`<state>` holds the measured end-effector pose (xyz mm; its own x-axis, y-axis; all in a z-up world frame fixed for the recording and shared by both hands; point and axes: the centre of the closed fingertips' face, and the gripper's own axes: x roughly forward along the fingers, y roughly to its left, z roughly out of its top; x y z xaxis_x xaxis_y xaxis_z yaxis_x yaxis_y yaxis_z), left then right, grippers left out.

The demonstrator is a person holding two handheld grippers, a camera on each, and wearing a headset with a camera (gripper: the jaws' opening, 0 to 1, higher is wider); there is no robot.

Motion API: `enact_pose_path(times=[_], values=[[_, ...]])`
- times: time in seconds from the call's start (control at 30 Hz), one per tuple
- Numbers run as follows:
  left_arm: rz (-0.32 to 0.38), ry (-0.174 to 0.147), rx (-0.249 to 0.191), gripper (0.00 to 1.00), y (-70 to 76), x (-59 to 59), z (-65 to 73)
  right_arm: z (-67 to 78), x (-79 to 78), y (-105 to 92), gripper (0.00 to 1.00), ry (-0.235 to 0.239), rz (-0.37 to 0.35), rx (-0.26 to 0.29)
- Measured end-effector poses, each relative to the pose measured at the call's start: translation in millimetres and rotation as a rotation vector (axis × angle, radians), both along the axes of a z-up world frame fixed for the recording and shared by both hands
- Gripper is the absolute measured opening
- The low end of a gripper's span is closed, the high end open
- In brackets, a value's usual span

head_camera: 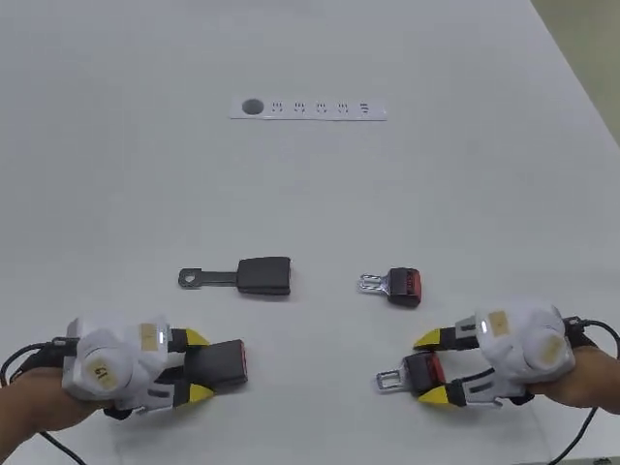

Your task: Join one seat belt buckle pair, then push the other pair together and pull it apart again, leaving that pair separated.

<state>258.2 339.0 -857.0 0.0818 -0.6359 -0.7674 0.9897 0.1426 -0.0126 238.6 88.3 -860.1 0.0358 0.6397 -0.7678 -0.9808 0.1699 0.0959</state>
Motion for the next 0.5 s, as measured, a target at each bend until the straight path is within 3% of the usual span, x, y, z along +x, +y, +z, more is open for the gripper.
enact_pose_path(times=[0.1,0.23,0.5], values=[[-0.032,0.002,0.006,0.34,-1.0,-0.5,-1.0,0.3,2.5,1.6,0.38,-0.01,-0.083,0.036],[-0.062,0.004,0.02,0.34,-2.7,0.8,-1.0,-0.3,2.6,1.6,0.38,-0.031,-0.117,0.046],[-0.082,0.001,0.034,0.34,-2.1,0.9,-2.1,0.5,4.0,3.6,0.37,-0.024,-0.122,0.057]])
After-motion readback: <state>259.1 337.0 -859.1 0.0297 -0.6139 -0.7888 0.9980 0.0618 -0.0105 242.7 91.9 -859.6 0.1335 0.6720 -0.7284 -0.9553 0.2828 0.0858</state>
